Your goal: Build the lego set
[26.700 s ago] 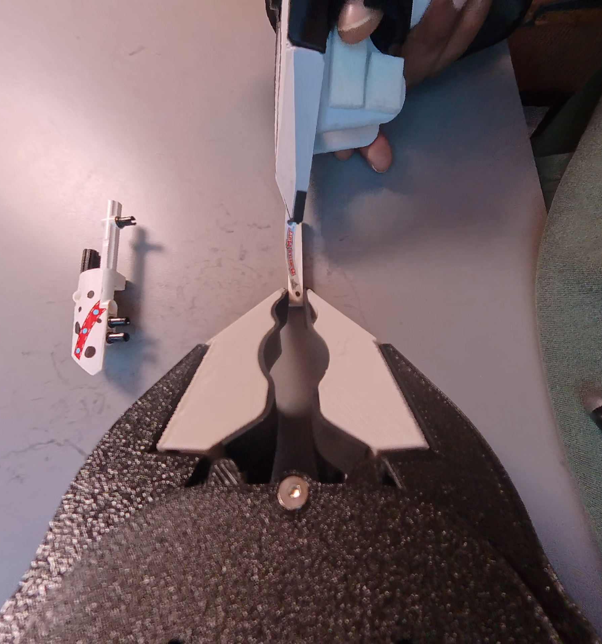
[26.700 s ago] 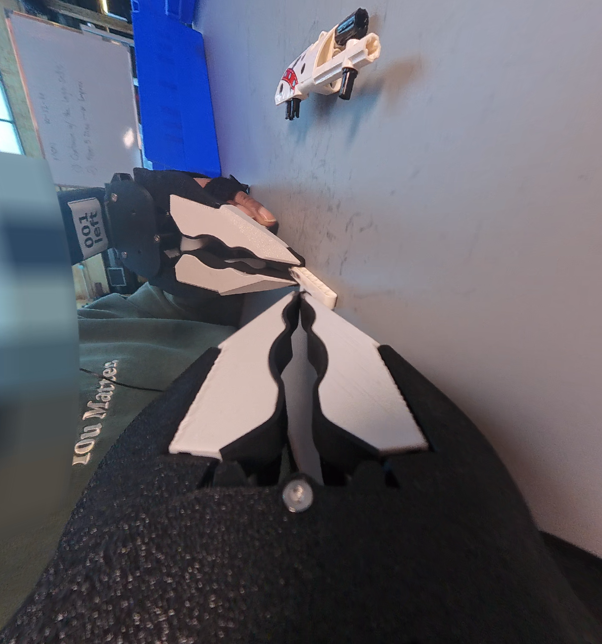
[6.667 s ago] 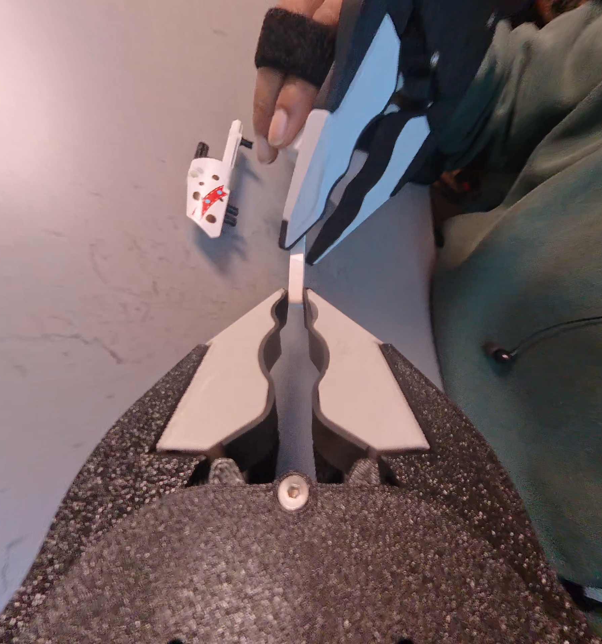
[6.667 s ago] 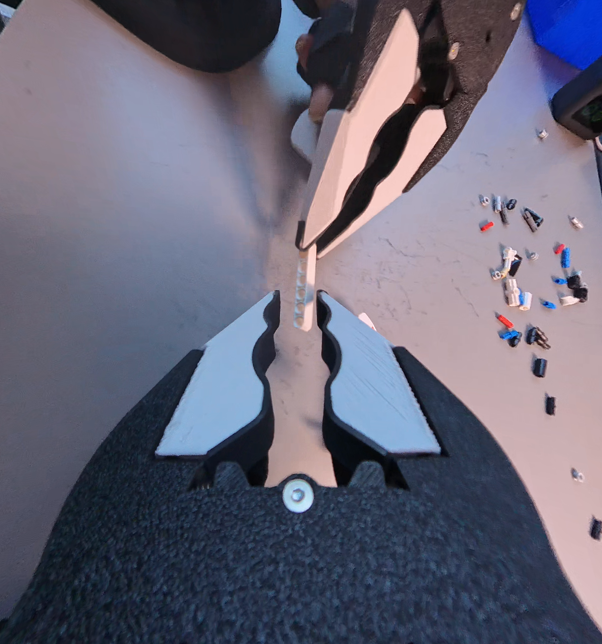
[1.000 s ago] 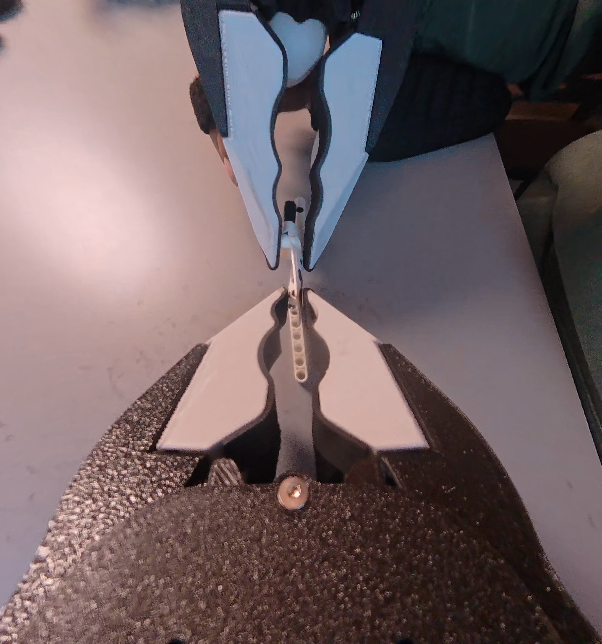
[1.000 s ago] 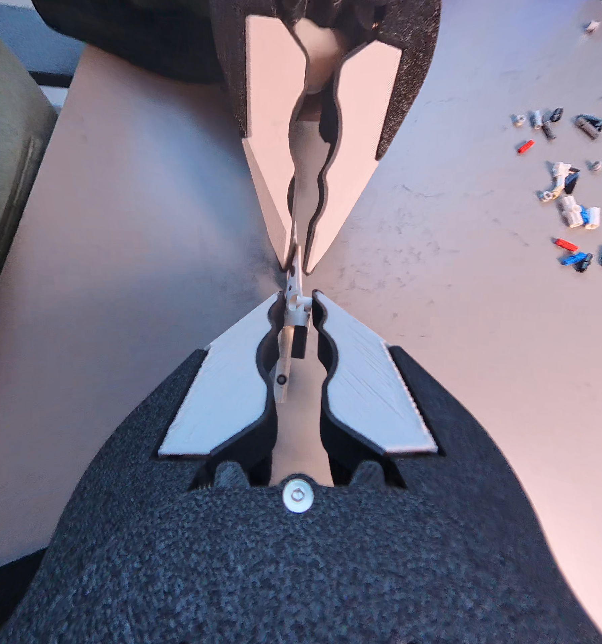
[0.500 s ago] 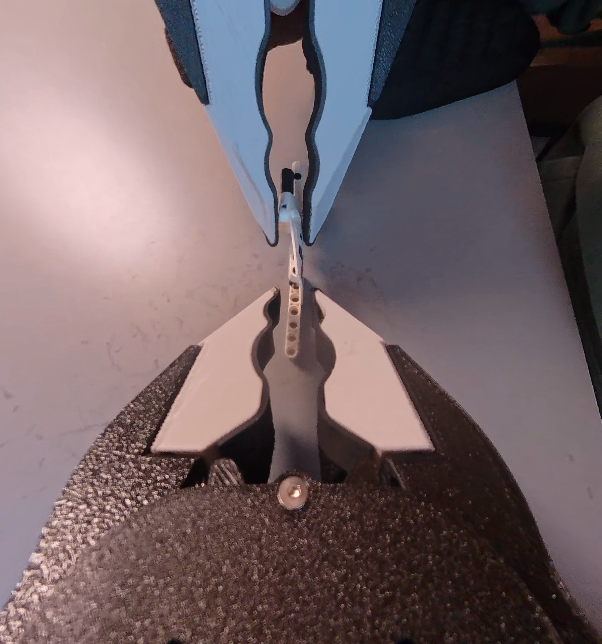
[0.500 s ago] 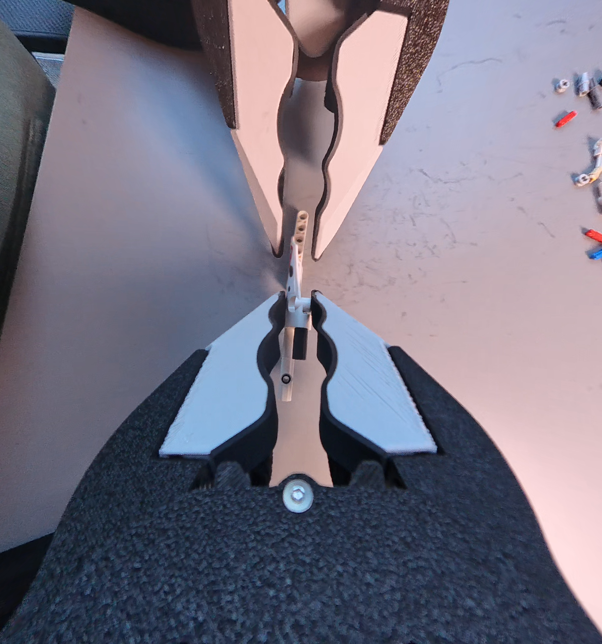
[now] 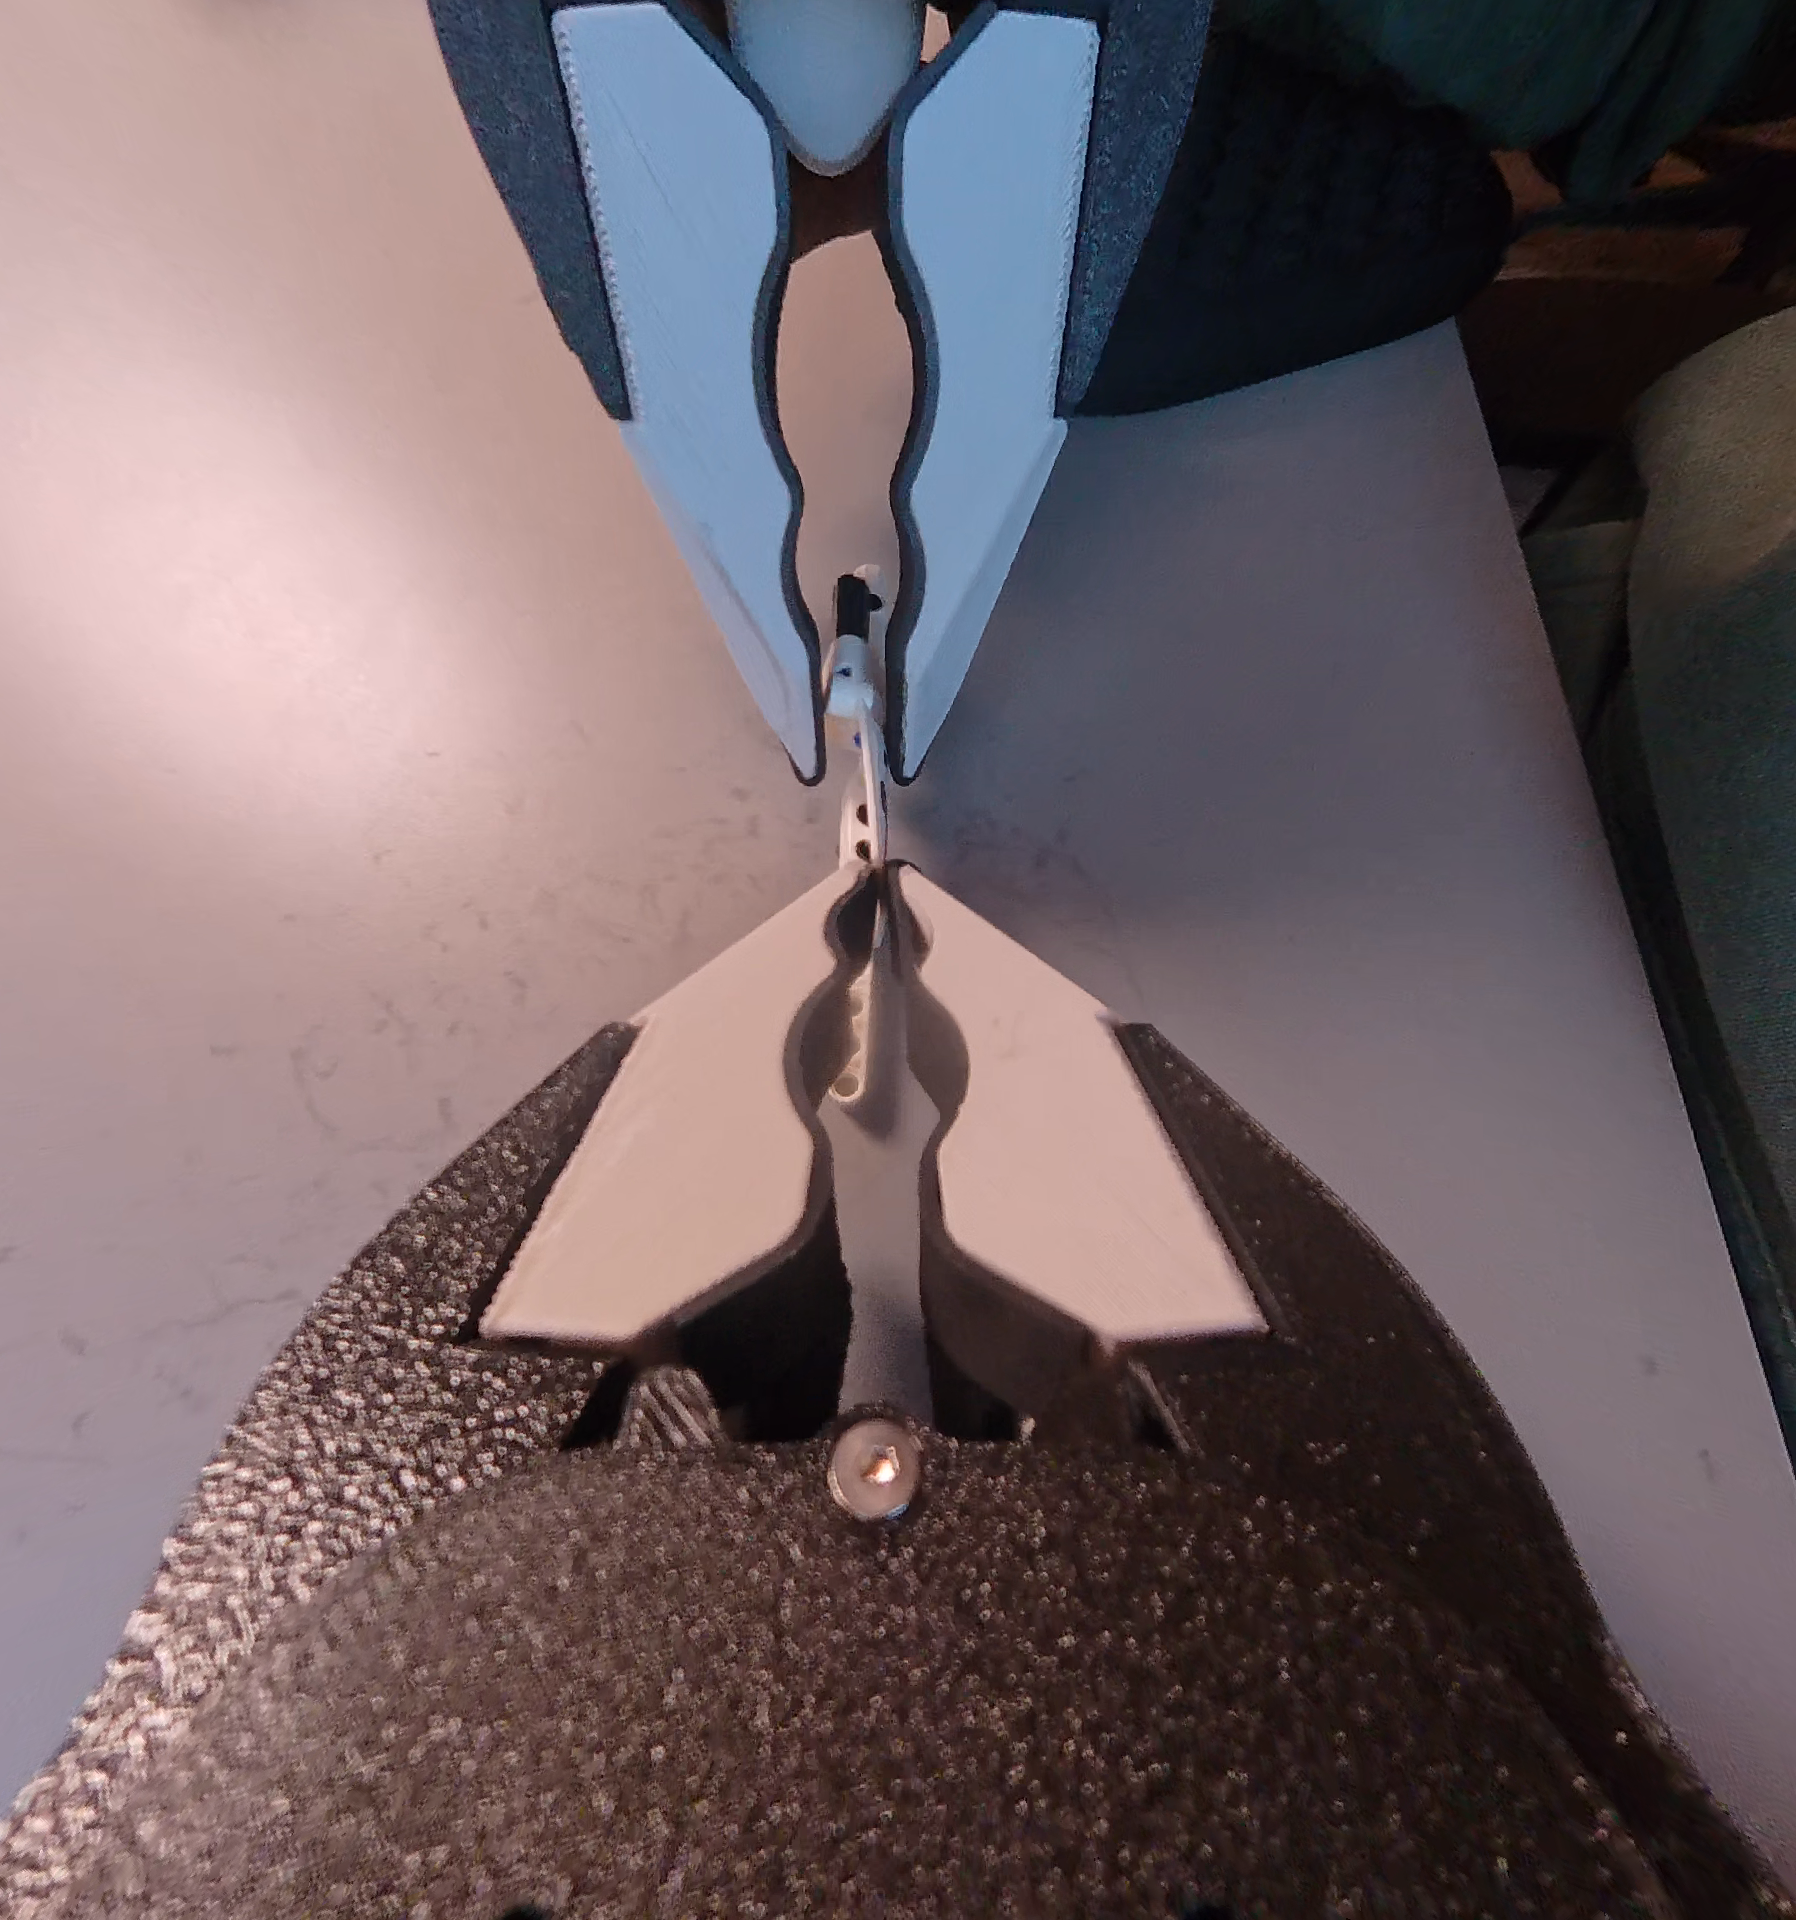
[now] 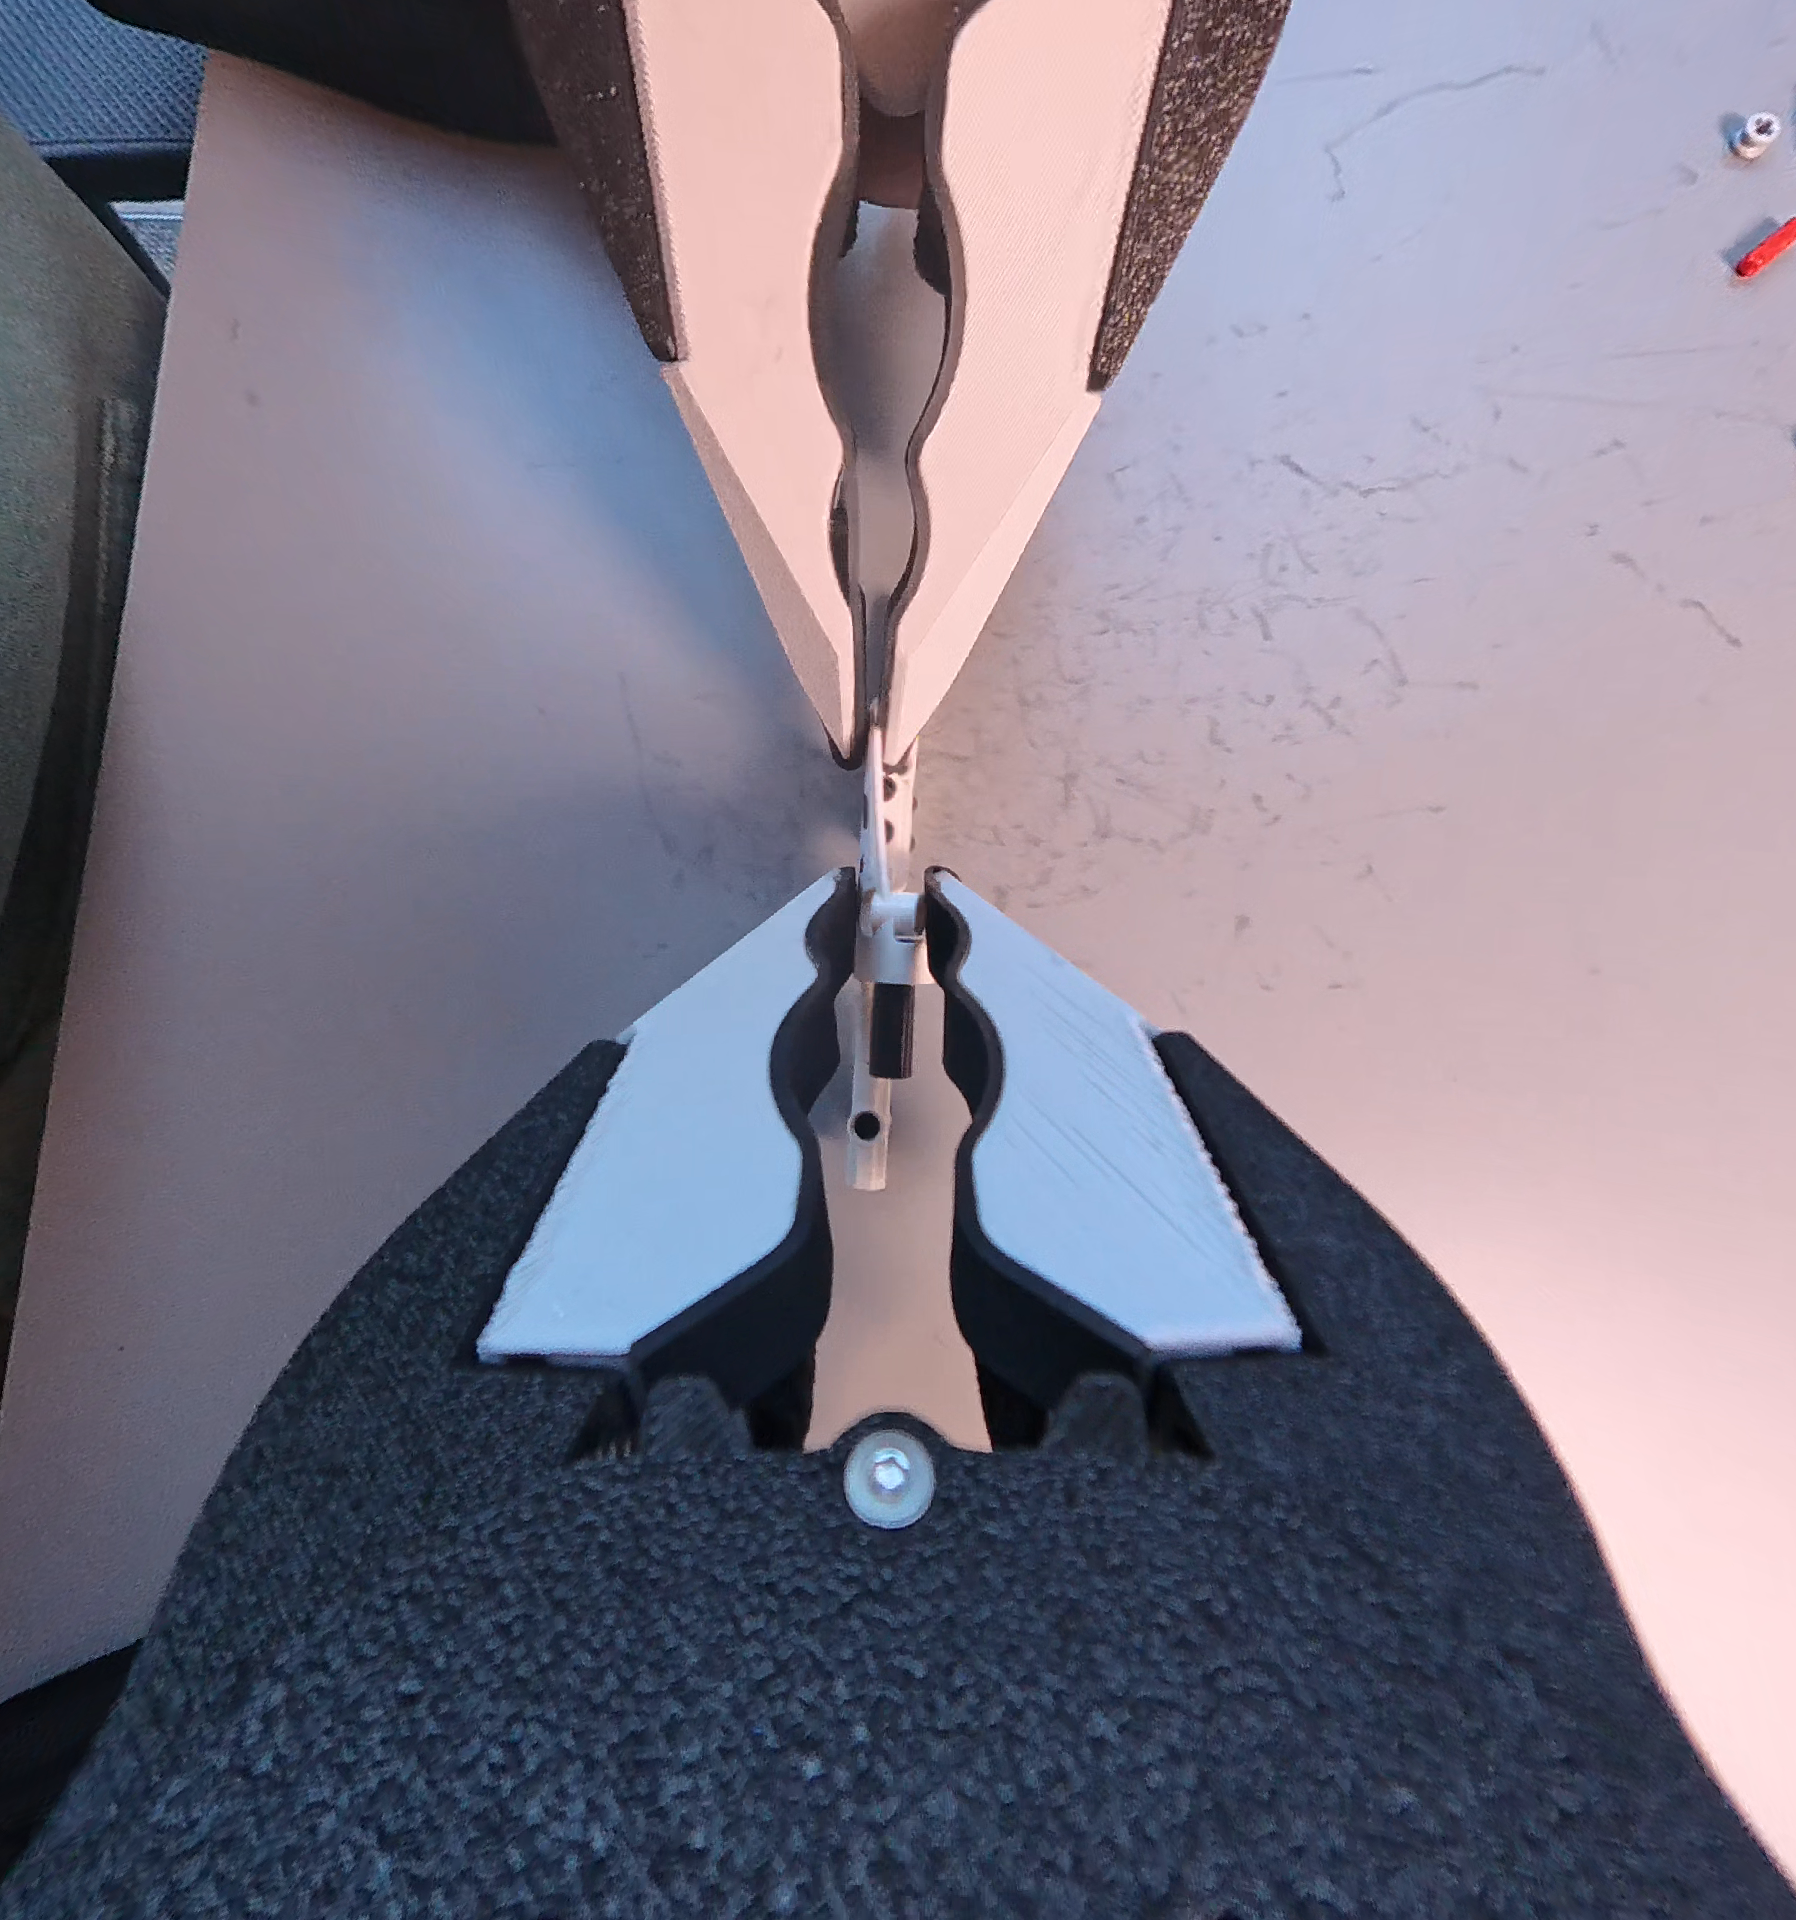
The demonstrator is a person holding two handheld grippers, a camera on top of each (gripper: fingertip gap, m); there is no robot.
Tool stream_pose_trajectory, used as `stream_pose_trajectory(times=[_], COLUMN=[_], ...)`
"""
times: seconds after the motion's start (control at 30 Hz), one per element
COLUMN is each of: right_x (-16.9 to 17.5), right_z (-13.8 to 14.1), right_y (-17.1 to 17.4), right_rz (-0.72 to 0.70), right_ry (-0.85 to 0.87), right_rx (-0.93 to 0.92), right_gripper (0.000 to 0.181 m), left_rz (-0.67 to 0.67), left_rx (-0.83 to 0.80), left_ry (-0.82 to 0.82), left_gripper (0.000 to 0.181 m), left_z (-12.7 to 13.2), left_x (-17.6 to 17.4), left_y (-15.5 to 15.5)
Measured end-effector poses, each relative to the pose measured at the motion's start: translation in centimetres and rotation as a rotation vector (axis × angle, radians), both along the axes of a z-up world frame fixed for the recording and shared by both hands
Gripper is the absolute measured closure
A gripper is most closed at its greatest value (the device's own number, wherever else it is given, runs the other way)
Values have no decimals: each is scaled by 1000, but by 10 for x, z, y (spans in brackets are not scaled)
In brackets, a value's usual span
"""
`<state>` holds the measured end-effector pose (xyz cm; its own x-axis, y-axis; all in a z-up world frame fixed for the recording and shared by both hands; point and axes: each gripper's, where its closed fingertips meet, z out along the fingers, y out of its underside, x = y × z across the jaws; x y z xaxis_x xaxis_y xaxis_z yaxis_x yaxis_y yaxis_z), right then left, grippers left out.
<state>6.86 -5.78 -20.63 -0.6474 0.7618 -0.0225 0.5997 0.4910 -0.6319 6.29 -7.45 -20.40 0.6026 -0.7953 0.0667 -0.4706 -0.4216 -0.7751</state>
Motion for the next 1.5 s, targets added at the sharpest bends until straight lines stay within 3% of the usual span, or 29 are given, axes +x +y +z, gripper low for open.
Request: stream_pose_trajectory(times=[0.2, 0.3, 0.5, 0.7, 0.9, 1.5], right_x=[-5, -6, -7, -10, -6, -4], right_z=[3, 3, 8, 4, 4, 1], right_y=[-6, -9, -12, -13, -16, -9], right_rz=[13, 26, -16, -81, -92, 12], right_ry=[33, 27, -59, -141, -182, -303], right_rx=[-27, -42, -125, -173, -191, -114], right_gripper=[165, 171, 174, 174, 174, 176], left_rz=[-1, 1, 16, -8, -15, -47], left_rx=[-48, -84, -121, -81, -74, -42], left_ry=[-68, -100, -149, 10, 91, 109], left_gripper=[181, 181, 179, 161, 174, 174], left_z=[1, 2, 5, -9, -17, -19], left_x=[0, -1, -5, -15, -14, -14], left_y=[-1, -2, -2, -6, -8, -9])
